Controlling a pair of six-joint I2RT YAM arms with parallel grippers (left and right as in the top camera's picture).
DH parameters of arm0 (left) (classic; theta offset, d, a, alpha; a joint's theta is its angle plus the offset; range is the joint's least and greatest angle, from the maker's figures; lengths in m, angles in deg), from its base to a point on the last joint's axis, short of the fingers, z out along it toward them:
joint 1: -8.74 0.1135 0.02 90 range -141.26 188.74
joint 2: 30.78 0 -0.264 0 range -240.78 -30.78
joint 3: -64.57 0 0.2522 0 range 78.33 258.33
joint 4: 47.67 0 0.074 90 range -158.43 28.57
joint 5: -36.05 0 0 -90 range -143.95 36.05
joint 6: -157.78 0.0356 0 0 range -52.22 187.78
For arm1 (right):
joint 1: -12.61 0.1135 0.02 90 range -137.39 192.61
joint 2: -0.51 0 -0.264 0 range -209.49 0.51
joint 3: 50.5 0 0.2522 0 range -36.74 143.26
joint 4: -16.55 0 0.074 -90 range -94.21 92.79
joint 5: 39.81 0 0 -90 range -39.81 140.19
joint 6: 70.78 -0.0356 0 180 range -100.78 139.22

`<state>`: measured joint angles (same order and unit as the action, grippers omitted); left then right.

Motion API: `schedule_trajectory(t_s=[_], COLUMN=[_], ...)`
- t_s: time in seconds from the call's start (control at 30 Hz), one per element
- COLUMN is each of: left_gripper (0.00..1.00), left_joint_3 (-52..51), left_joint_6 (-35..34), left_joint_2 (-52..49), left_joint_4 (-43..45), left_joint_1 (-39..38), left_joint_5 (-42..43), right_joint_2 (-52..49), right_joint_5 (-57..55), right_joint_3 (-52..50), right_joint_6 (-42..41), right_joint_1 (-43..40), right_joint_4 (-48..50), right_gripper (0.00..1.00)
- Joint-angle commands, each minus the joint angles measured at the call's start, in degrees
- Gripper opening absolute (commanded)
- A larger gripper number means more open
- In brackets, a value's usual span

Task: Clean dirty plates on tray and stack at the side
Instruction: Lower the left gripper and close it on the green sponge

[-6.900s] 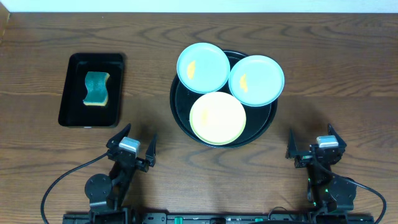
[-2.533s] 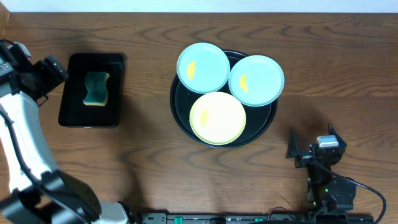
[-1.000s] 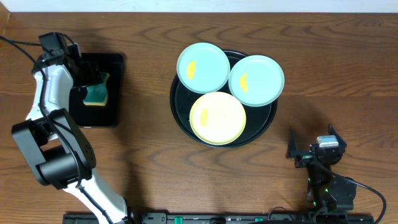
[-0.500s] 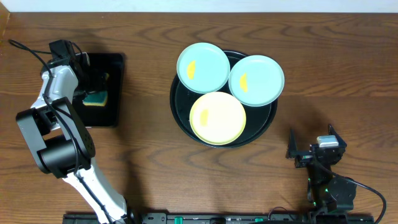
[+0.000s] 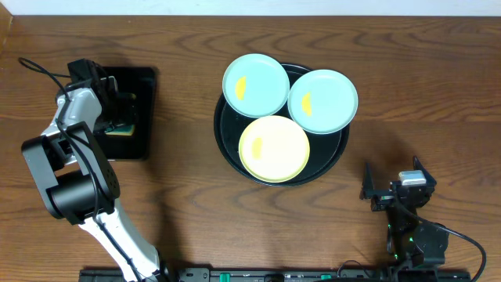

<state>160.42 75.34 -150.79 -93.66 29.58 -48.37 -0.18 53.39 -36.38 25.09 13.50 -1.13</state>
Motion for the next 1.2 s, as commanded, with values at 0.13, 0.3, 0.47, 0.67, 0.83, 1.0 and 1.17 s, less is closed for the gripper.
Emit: schedule_trajectory(t_s=[0.13, 0.3, 0.47, 0.67, 0.83, 1.0, 1.17], left_gripper=[0.40, 0.23, 0.84, 0.85, 0.85, 0.85, 0.75], left_joint_3=[-1.1, -1.1, -1.1, -1.1, -1.1, -1.1, -1.1], left_joint_6=[0.3, 0.3, 0.3, 0.4, 1.6, 3.2, 3.4], left_joint_2=[0.1, 0.1, 0.1, 0.1, 0.1, 0.1, 0.1], left_joint_4=[-0.5, -0.7, -0.3, 2.1, 5.0, 6.8, 8.0], left_joint_1=[0.0, 0.0, 0.0, 0.0, 0.0, 0.0, 0.0], left_joint_5=[-0.2, -0.2, -0.2, -0.3, -0.6, -2.3, -2.2], right_joint_2=[0.2, 0.2, 0.2, 0.2, 0.2, 0.2, 0.2], right_joint_5=[0.1, 0.1, 0.1, 0.1, 0.1, 0.1, 0.1], right_joint_3=[0.0, 0.0, 0.0, 0.0, 0.0, 0.0, 0.0], right_joint_6=[0.2, 0.2, 0.2, 0.2, 0.2, 0.2, 0.2], right_joint_1=[-0.2, -0.2, -0.2, -0.2, -0.2, -0.2, -0.2], right_joint_4=[-0.3, -0.3, -0.3, -0.3, -0.3, -0.3, -0.3], right_gripper=[0.99, 0.99, 0.99, 0.99, 0.99, 0.99, 0.99])
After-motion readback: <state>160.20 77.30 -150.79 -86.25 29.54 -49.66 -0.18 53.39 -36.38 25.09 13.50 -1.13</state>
